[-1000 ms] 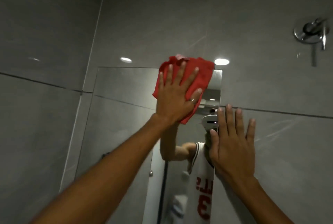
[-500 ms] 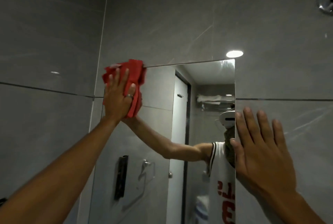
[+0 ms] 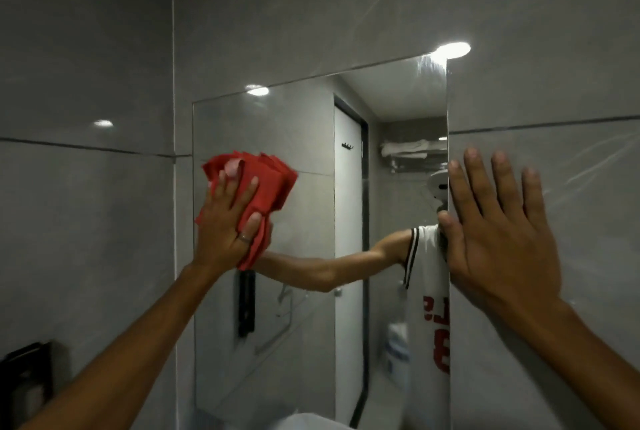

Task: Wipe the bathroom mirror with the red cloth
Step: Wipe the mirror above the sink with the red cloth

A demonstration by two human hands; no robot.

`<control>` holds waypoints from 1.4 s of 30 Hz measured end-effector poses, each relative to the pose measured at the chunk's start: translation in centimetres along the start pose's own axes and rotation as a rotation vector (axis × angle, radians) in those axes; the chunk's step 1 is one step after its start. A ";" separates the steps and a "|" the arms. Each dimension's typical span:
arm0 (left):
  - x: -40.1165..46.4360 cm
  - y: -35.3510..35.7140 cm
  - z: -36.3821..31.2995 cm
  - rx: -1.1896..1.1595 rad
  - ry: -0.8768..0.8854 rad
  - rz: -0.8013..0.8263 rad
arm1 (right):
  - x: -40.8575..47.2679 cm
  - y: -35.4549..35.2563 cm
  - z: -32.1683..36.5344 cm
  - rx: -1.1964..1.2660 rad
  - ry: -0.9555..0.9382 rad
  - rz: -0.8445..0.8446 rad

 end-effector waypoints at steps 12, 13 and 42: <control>-18.1 2.3 -2.5 -0.203 -0.774 -0.186 | -9.9 1.3 3.4 0.019 0.096 0.081; -19.3 2.6 -3.3 -0.216 -0.782 -0.160 | -10.2 1.4 3.6 0.012 0.099 0.070; -29.6 11.8 -29.4 -0.176 -0.510 0.044 | -10.2 0.3 3.7 0.061 0.114 0.106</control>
Point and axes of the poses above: each hand's wrist, its own x-axis towards the middle knuckle, its own y-axis out of the palm, z = x × y, the point moved 2 cm from there along x, towards the middle knuckle, and after that the axes turned 4 degrees about -x, right-handed, at the moved point
